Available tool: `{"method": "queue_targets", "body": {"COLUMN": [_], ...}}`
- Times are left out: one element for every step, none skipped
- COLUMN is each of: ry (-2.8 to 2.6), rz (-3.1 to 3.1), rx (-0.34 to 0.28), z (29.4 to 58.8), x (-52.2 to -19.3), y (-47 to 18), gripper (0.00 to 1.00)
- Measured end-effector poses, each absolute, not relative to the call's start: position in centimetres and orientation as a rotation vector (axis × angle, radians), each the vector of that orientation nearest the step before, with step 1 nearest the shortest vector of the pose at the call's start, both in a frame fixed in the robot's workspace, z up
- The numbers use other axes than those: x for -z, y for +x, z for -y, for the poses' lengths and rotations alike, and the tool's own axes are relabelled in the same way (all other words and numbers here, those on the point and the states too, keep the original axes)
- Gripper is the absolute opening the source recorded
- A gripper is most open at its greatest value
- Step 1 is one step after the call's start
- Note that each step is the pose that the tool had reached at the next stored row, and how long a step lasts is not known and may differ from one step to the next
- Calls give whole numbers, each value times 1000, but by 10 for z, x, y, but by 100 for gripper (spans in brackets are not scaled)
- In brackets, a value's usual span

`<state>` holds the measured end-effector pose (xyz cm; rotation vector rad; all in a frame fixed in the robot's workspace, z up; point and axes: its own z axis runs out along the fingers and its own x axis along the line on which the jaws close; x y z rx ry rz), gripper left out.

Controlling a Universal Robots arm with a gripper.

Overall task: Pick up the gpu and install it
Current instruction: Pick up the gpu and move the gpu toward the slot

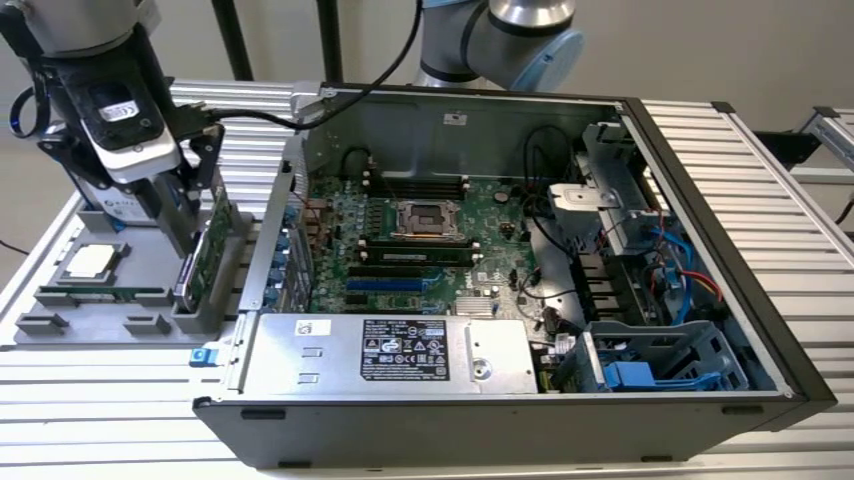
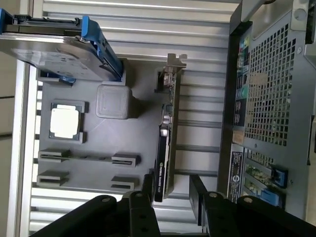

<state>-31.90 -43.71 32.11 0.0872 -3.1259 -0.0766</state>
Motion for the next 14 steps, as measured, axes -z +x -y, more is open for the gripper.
{"method": "queue_targets", "body": {"ry": [87, 87, 87, 87, 87, 87, 87, 86, 86, 86, 86, 86, 86, 86], "rz": [3125, 3123, 3122, 3121, 3119, 3118, 3116, 3114, 3113, 3111, 3109, 3107, 3105, 3103], "rx": [77, 77, 77, 77, 77, 77, 77, 77, 77, 77, 77, 77, 77, 77], "z": [437, 437, 437, 437, 438, 438, 438, 438, 438, 438, 438, 439, 439, 439], "x": [-320, -318, -317, -316, -315, -314, -312, -311, -310, -309, -308, -306, -305, -304], "y": [-319, -319, -319, -319, -319, -319, -319, -319, -319, -319, -319, -319, -319, -319], "gripper": [100, 100, 100, 100, 100, 100, 100, 100, 100, 100, 100, 100, 100, 100]}}
